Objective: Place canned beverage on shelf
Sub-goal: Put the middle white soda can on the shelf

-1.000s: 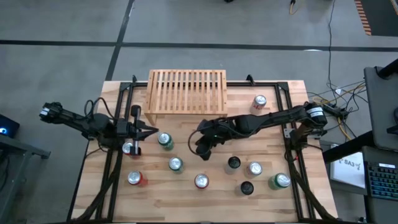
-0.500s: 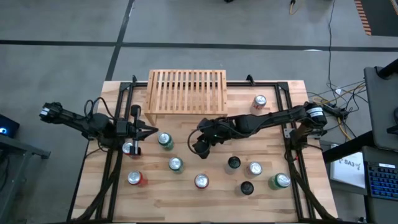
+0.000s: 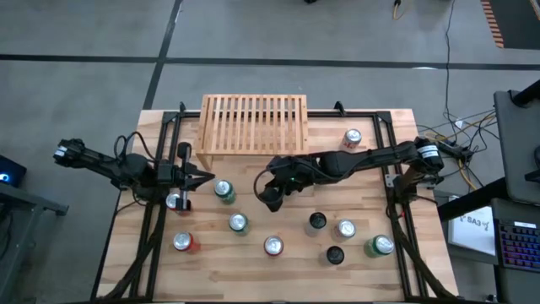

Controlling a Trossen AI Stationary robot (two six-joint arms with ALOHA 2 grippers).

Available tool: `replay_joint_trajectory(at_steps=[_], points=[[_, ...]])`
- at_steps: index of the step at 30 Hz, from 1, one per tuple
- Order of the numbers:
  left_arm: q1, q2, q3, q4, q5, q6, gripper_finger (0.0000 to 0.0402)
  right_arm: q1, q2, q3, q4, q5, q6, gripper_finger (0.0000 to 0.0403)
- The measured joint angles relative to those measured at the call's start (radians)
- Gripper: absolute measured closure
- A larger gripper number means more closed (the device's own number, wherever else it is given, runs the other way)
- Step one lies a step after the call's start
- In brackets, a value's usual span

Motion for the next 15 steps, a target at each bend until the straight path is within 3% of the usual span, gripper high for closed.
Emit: replay_joint_trajectory(at_steps=[7, 15], points=[[0.0, 0.0, 0.0, 0.0, 0.0, 0.011, 0.0401, 0.0, 0.0, 0.002, -0.114, 0.006, 0.002, 0.0161], [0.0, 0.0, 0.0, 0.0, 0.0, 0.018, 0.0401, 0.007, 0.0, 0.002, -0.357, 0.039, -0.4, 0.0161]])
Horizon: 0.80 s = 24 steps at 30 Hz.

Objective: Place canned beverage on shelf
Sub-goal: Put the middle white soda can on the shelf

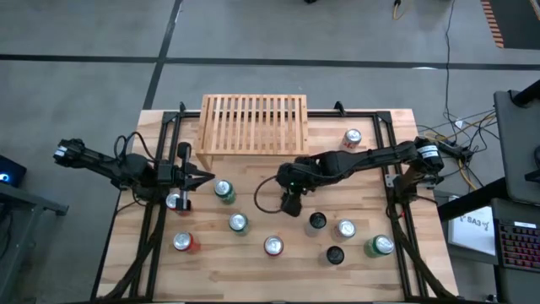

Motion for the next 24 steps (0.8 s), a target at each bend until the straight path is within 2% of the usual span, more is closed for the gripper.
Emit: replay_joint_trajectory(at_steps=[6, 11, 18, 24], points=[[0.0, 0.0, 0.0, 0.0, -0.001, 0.0, 0.0401, 0.002, -0.002, 0.0, 0.002, 0.019, -0.299, 0.0161], [0.0, 0.0, 0.0, -0.001, -0.001, 0.0, 0.0401, -0.004, -0.002, 0.0, 0.001, 0.116, -0.244, 0.0151], [0.0, 0.0, 0.0, -0.008, -0.001, 0.001, 0.0401, -0.005, -0.002, 0.0, 0.0, 0.121, -0.282, 0.01], [0.0, 0.0, 0.0, -0.009, -0.001, 0.001, 0.0401, -0.008, -0.002, 0.0, -0.001, 0.132, -0.268, 0.0081]])
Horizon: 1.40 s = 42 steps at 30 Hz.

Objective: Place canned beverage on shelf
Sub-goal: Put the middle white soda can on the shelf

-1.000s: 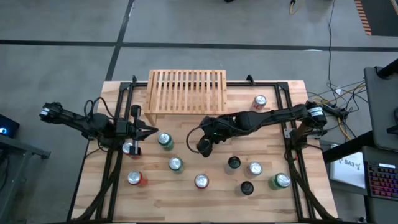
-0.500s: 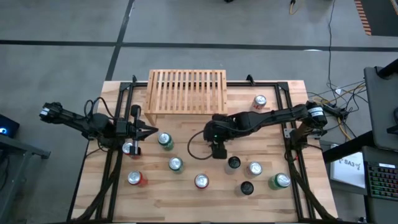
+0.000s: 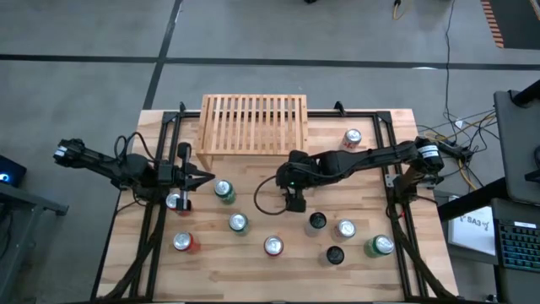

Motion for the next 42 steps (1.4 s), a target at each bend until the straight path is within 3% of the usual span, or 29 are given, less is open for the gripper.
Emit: replay_joint_trajectory(at_steps=[15, 23, 32, 42], points=[[0.0, 0.006, 0.0, 0.0, 0.0, 0.005, 0.0401, 0.001, 0.022, 0.0, -0.007, 0.039, 0.082, 0.0101], [0.0, 0.006, 0.0, -0.001, 0.0, 0.005, 0.0401, 0.001, 0.035, 0.024, 0.01, 0.041, 0.309, 0.0122], [0.0, 0.006, 0.0, -0.008, 0.0, 0.004, 0.0401, 0.002, 0.035, 0.107, -0.062, 0.065, 0.756, 0.0156], [0.0, 0.015, 0.0, -0.039, -0.002, -0.001, 0.0401, 0.008, 0.034, 0.163, -0.342, 0.006, 0.958, 0.0168]])
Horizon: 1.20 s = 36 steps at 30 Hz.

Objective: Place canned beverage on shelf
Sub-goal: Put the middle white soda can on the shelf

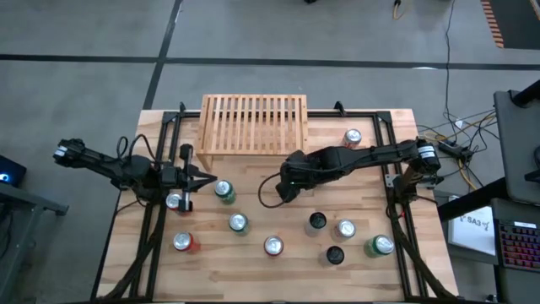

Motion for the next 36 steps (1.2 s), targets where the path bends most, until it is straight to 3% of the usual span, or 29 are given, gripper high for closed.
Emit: replay_joint_trajectory(at_steps=[6, 18, 29, 36], points=[[0.0, 0.011, 0.0, -0.017, 0.0, 0.006, 0.0401, -0.002, 0.0, 0.002, -0.056, 0.0, 0.09, 0.0168], [0.0, 0.011, 0.0, -0.029, 0.0, 0.018, 0.0401, -0.005, 0.004, 0.002, 0.143, 0.001, 0.05, 0.0166], [0.0, 0.011, 0.0, -0.052, 0.0, 0.021, 0.0401, -0.016, 0.035, 0.001, 0.134, 0.069, 0.023, 0.009], [0.0, 0.011, 0.0, -0.059, -0.023, 0.033, 0.0401, -0.024, 0.053, 0.0, 0.131, 0.068, 0.052, 0.0079]])
